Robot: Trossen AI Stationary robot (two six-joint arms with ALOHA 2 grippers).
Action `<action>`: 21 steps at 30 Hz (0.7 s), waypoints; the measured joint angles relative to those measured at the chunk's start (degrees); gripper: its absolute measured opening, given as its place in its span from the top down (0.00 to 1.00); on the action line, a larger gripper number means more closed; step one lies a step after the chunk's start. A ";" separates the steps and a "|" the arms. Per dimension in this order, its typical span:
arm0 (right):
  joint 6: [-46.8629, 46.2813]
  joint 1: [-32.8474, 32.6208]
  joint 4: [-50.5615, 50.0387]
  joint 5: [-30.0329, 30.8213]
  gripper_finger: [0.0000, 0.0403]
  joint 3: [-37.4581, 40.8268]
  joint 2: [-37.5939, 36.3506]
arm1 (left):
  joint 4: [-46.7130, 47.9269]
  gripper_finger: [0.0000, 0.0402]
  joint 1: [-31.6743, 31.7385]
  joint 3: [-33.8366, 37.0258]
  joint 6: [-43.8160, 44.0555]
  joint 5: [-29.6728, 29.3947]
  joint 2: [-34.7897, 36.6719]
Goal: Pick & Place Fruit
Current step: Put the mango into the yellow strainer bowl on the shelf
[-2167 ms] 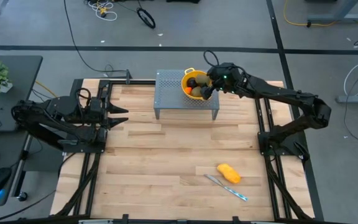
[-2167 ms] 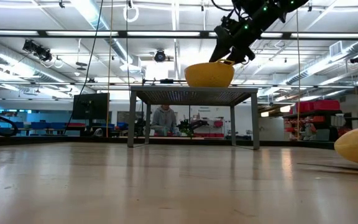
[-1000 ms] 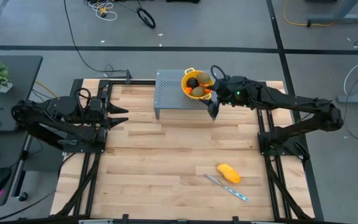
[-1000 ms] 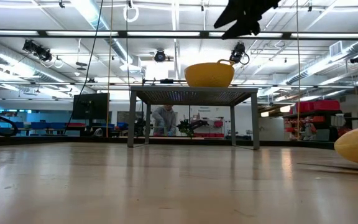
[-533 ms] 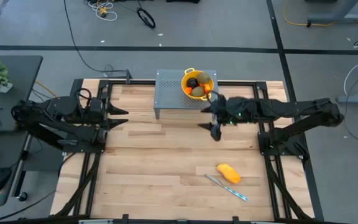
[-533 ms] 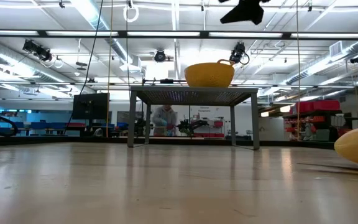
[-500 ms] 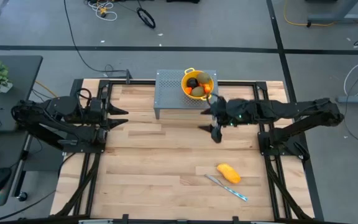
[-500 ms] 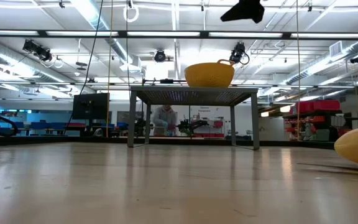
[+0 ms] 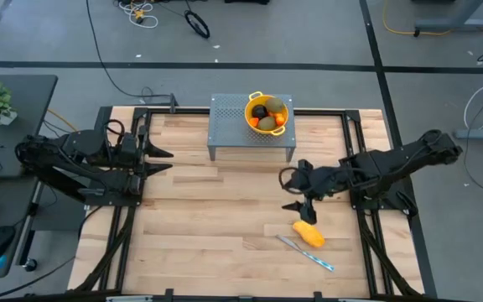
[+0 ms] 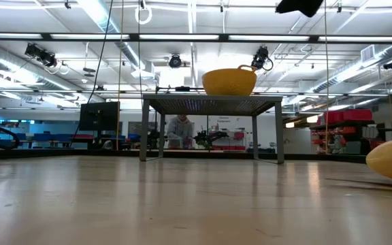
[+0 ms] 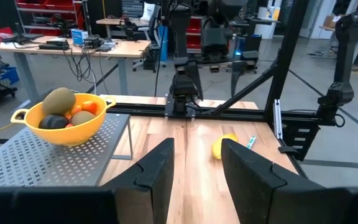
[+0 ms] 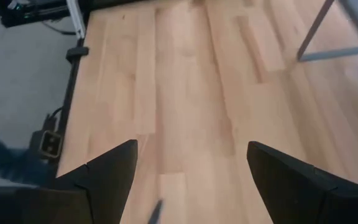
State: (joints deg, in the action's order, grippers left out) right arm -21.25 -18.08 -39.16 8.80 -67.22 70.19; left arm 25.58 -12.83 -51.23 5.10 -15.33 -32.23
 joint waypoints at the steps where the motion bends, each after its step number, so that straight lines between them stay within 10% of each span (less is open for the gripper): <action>1: -0.81 -0.63 -0.45 0.00 0.22 0.00 0.00 | -0.02 0.65 -0.01 0.01 0.00 0.00 0.00; 12: -2.69 -3.49 -1.98 -0.04 0.22 0.00 0.04 | -0.01 0.65 0.00 0.01 0.24 1.14 0.00; 21: -2.84 -2.97 -2.25 -12.03 0.22 0.00 0.07 | 0.00 0.65 -0.01 0.01 -0.40 1.45 0.00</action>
State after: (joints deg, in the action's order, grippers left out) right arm -24.09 -21.05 -41.42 -3.24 -67.22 70.26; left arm 25.58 -12.84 -51.22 4.70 -13.88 -32.23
